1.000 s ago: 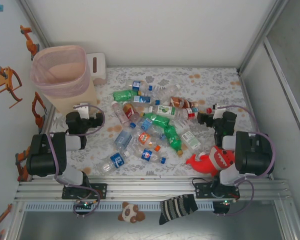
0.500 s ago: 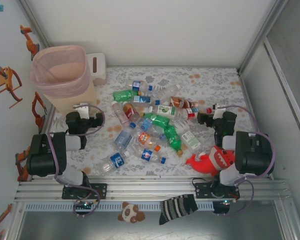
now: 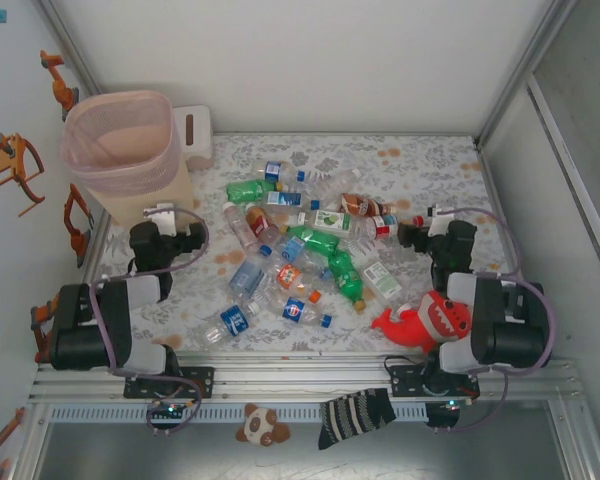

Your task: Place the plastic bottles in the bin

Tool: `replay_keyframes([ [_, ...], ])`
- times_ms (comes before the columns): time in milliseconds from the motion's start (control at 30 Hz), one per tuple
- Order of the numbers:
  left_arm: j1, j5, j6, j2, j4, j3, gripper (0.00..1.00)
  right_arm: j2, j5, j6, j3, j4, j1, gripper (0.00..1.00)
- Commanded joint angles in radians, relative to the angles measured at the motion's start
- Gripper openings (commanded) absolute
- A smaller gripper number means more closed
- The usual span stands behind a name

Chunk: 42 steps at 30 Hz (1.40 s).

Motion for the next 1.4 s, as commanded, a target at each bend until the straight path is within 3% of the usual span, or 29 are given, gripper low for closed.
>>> replay_keyframes([
  [0,-0.023,-0.050,0.013,-0.082,-0.147,0.054,0.97,-0.083,-0.012,0.000,0.036,-0.105,-0.001,0.92],
  [333,-0.112,-0.044,-0.043,-0.259,-0.765,0.317,0.97,-0.316,-0.010,0.057,0.135,-0.477,0.018,0.91],
  [467,-0.138,-0.023,-0.105,-0.276,-1.075,0.442,0.98,-0.362,-0.001,0.093,0.202,-0.645,0.033,0.91],
  [567,-0.198,-0.032,-0.109,-0.294,-1.212,0.488,1.00,-0.376,0.002,0.137,0.249,-0.746,0.035,0.91],
  [900,-0.563,-0.240,-0.160,-0.285,-1.577,0.642,0.94,-0.360,-0.097,0.243,0.371,-0.949,0.042,0.89],
  [1167,-0.859,-0.406,-0.370,-0.184,-1.830,0.729,0.93,-0.356,-0.113,0.237,0.374,-0.959,0.045,0.88],
  [1367,-1.000,-0.413,-0.571,-0.111,-1.887,0.694,0.92,-0.344,-0.127,0.241,0.381,-0.959,0.045,0.87],
])
